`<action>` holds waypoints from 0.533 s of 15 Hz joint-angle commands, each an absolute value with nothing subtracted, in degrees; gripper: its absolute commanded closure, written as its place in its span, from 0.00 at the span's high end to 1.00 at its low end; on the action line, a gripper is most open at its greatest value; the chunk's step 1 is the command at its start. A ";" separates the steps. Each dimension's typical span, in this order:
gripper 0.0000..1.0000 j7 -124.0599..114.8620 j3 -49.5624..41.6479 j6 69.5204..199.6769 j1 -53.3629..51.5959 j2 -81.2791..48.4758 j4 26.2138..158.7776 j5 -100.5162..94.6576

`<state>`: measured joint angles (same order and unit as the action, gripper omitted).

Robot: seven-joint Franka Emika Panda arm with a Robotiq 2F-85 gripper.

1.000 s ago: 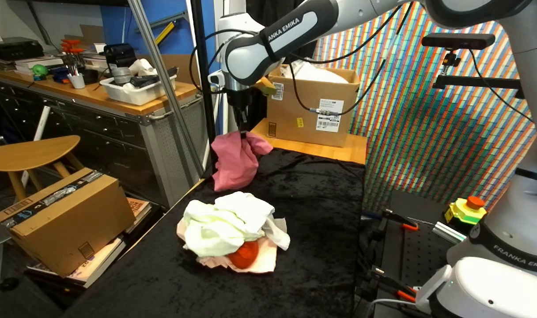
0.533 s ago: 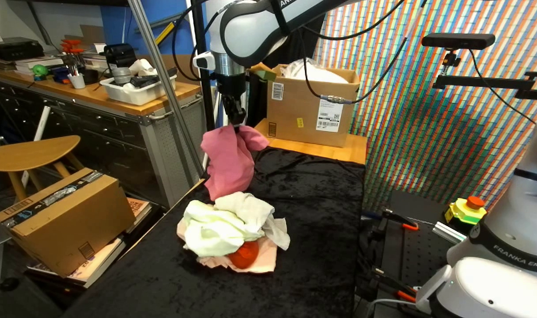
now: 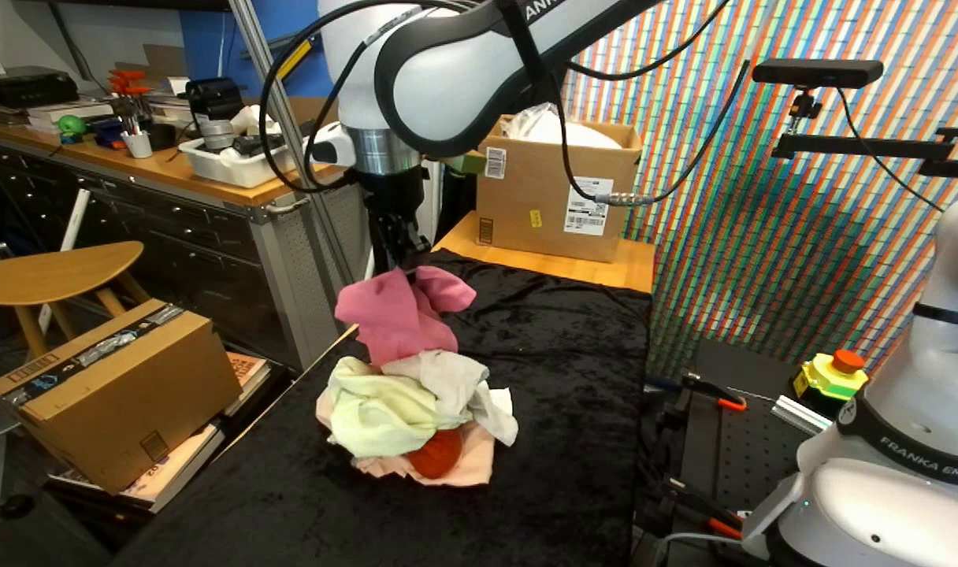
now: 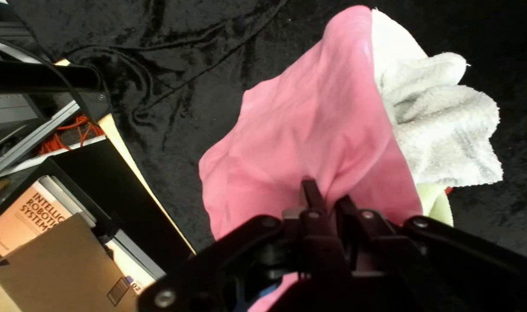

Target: Pile all the objects in the middle of the table

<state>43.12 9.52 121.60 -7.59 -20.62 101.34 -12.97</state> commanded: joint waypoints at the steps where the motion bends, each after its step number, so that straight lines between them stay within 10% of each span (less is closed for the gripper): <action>1: 0.09 40.80 10.06 120.09 -9.21 -20.83 103.01 -14.08; 8: 0.09 34.32 10.83 121.39 -10.36 -25.45 104.53 -11.73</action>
<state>37.32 9.86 120.89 -10.48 -24.53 104.23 -12.89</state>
